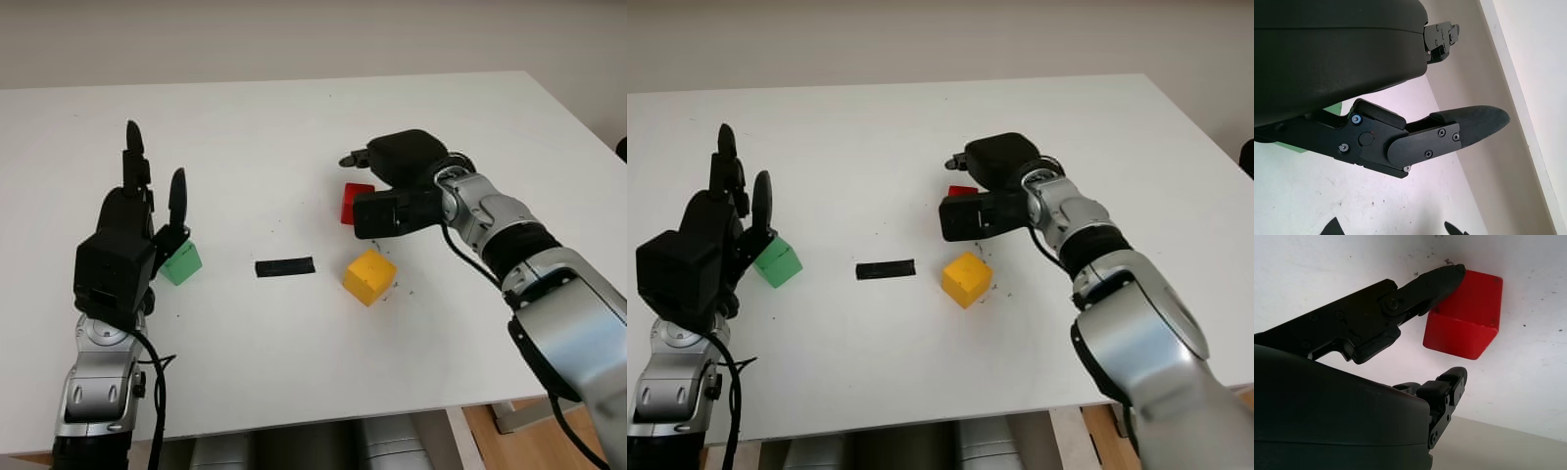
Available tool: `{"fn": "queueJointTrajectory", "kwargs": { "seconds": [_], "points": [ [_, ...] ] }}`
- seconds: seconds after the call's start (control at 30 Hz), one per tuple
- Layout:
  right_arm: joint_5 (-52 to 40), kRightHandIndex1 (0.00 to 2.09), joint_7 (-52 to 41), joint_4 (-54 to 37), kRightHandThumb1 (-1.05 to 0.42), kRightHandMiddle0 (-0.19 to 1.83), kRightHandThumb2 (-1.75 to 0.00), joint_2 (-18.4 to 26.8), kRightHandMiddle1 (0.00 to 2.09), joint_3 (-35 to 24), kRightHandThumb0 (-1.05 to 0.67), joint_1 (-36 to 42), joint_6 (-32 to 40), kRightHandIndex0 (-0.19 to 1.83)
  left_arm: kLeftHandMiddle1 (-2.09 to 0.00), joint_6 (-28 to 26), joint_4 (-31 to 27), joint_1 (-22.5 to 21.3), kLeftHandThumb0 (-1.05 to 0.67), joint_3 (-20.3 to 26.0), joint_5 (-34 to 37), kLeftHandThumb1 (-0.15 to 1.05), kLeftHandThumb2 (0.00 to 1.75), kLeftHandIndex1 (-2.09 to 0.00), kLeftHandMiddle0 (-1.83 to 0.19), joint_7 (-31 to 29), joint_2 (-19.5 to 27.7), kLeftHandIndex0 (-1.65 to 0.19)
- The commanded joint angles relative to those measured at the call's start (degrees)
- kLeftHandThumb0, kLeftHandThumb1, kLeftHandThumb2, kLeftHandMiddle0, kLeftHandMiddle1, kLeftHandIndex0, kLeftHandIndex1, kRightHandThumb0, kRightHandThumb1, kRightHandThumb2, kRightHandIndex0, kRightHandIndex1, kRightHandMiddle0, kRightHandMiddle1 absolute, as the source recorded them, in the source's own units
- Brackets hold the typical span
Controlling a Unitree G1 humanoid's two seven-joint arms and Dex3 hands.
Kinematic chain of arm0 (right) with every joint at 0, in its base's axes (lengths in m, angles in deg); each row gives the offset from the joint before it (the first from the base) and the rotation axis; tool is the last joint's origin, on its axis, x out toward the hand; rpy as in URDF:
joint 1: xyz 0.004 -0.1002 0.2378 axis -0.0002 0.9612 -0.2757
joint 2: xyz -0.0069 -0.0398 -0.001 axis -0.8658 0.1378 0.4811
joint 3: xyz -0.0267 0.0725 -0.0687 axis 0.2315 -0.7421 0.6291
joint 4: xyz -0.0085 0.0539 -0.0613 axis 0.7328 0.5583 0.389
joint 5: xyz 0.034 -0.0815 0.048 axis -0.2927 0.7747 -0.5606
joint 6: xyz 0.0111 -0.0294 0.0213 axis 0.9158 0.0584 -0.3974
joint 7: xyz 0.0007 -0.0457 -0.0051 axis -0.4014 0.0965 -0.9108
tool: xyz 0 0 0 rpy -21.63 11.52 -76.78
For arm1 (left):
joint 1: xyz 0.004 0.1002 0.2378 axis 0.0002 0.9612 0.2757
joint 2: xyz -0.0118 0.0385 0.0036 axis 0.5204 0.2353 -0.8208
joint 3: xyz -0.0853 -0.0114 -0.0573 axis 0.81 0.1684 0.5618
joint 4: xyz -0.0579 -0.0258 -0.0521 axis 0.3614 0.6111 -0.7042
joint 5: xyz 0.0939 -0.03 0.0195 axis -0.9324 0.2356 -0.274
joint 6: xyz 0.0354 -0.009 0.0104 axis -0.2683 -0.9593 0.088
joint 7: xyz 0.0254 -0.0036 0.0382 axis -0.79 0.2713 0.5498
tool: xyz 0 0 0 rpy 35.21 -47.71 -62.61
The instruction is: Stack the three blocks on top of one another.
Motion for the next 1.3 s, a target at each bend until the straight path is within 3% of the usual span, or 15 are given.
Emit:
{"fn": "queueJointTrajectory", "kwargs": {
  "seconds": [0.0, 0.27, 0.37, 0.4, 0.47, 0.6, 0.83, 0.87, 0.93, 1.0, 1.17, 1.27],
  "points": [
    [0.17, 0.08, 0.84, 0.52, -0.87, 0.58, -0.06, -0.21, 0.19, 0.25, -0.65, -0.88, 0.29, 0.37, 0.00, 0.61, -0.57, 0.01, -0.79, 0.30, 0.30, 1.05, 0.69, -0.02, 0.19, 0.14, -0.04, 0.19],
    [-0.77, 0.07, 0.47, 1.30, -0.88, 0.64, -0.06, -0.70, 0.27, -0.20, -0.60, -0.28, 1.00, 0.39, 0.00, 0.18, -0.89, 0.24, -0.78, 0.18, 0.62, 1.05, 0.69, -0.02, 0.19, 0.06, -0.20, 0.19],
    [-1.04, 0.06, 0.81, 1.50, -0.88, 0.50, -0.05, -0.90, 0.59, -0.29, -0.61, -0.02, 0.76, 0.40, 0.00, -0.18, -1.11, 0.33, -0.78, 0.16, 0.51, 1.05, 0.69, -0.03, 0.19, 0.21, -0.11, 0.19],
    [-0.98, 0.06, 1.14, 1.60, -0.88, 0.39, -0.05, -0.93, 0.88, -0.19, -0.60, 0.01, 0.67, 0.43, 0.00, -0.58, -1.37, 0.39, -0.78, 0.13, 0.42, 1.05, 0.69, -0.03, 0.19, 0.26, -0.12, 0.19],
    [-1.05, 0.07, 1.59, 1.79, -0.90, 0.29, -0.06, -1.14, 1.09, -0.21, -0.60, -0.01, 0.87, 0.47, -0.01, -1.02, -1.82, 0.48, -0.77, 0.01, 0.14, 1.05, 0.69, -0.03, 0.19, 0.51, -0.23, 0.18],
    [-2.77, 0.06, 2.17, 2.01, -0.91, 0.38, -0.05, -1.51, 0.98, -1.52, -0.57, 0.33, 0.56, 0.50, -0.02, -1.56, -2.25, 0.61, -0.76, -0.13, -0.24, 1.05, 0.68, -0.04, 0.19, 0.83, -0.35, 0.18],
    [-6.98, 0.14, 1.19, 2.41, -0.92, 0.41, -0.06, -2.08, 0.99, -4.19, -0.50, 1.02, -0.52, 0.61, -0.02, -0.63, -1.55, 0.49, -0.77, -0.17, -0.54, 1.05, 0.68, -0.04, 0.19, 0.99, -0.32, 0.18],
    [-7.54, 0.17, 1.38, 2.47, -0.93, 0.40, -0.06, -2.10, 1.07, -4.60, -0.47, 1.23, -0.92, 0.59, -0.02, -0.52, -1.47, 0.47, -0.78, -0.16, -0.56, 1.05, 0.68, -0.04, 0.19, 1.04, -0.34, 0.18],
    [-8.01, 0.64, 2.93, 2.61, -0.94, 0.41, -0.05, -1.90, 1.23, -4.96, -0.41, 1.72, -2.26, 0.38, -0.02, -0.32, -1.31, 0.44, -0.77, -0.11, -0.57, 1.05, 0.68, -0.04, 0.19, 1.11, -0.38, 0.19],
    [-8.12, 0.87, 4.05, 2.79, -0.95, 0.44, -0.05, -1.82, 1.26, -5.22, -0.39, 1.94, -3.02, 0.24, -0.03, -0.32, -1.29, 0.48, -0.78, -0.07, -0.57, 1.05, 0.67, -0.04, 0.19, 1.21, -0.46, 0.18],
    [-10.51, 0.67, 3.84, 3.14, -0.96, 0.42, -0.05, -1.71, 1.32, -7.32, -0.36, 1.89, -4.73, 0.29, -0.03, -0.38, -1.32, 0.58, -0.77, -0.10, -0.59, 1.05, 0.68, -0.04, 0.19, 1.24, -0.51, 0.19],
    [-12.80, 0.33, 2.10, 2.89, -0.96, 0.41, -0.05, -1.60, 1.29, -9.29, -0.35, 1.71, -5.74, 0.44, -0.03, -0.31, -1.34, 0.71, -0.78, -0.08, -0.51, 1.05, 0.68, -0.04, 0.19, 1.24, -0.59, 0.19]
  ]
}}
